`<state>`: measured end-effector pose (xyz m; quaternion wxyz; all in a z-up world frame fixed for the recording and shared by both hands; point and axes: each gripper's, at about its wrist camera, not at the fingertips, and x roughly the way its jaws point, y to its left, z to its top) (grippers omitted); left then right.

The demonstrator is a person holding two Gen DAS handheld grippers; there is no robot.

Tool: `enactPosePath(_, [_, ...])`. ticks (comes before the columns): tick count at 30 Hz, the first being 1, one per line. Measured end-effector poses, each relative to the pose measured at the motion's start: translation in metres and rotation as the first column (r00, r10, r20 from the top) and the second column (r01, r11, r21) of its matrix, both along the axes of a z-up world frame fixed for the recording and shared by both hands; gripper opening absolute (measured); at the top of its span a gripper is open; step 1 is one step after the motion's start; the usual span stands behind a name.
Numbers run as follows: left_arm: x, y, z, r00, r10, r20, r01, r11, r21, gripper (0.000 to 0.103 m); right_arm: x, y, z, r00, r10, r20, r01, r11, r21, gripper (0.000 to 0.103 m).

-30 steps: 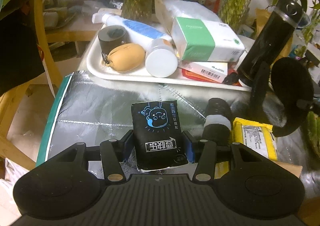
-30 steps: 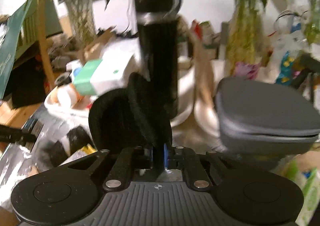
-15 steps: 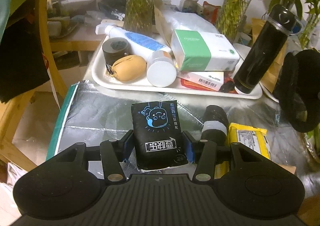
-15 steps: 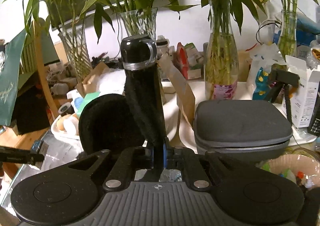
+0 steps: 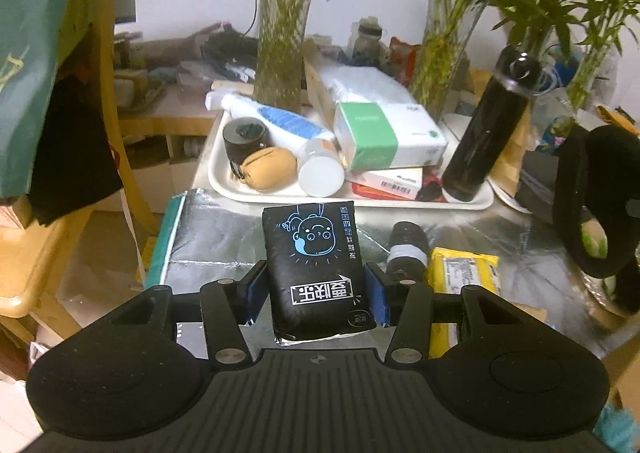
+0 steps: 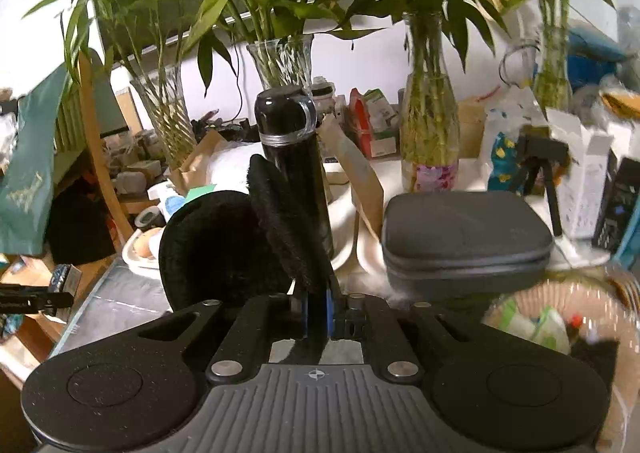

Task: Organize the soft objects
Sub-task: 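Grasp the black ear cushion with the right tool while the left tool lifts the packet, then carry packet and cushion over the box and open both tools to drop them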

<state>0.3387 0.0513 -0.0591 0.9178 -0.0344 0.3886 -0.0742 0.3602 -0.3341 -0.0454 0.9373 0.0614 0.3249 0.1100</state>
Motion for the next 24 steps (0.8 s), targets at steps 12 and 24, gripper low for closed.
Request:
enactPosePath(12, [-0.052,0.006,0.062,0.997,-0.027,0.071,0.026,1.0,0.009,0.049,-0.064,-0.01,0.044,0.999,0.006,0.033,-0.008,0.998,0.069,0.01])
enactPosePath(24, [-0.117,-0.021,0.105,0.991,-0.1,0.09,0.097,0.995,0.036,0.049,-0.131,-0.002,0.075,0.998,0.051,0.039,-0.055,0.991,0.12,0.01])
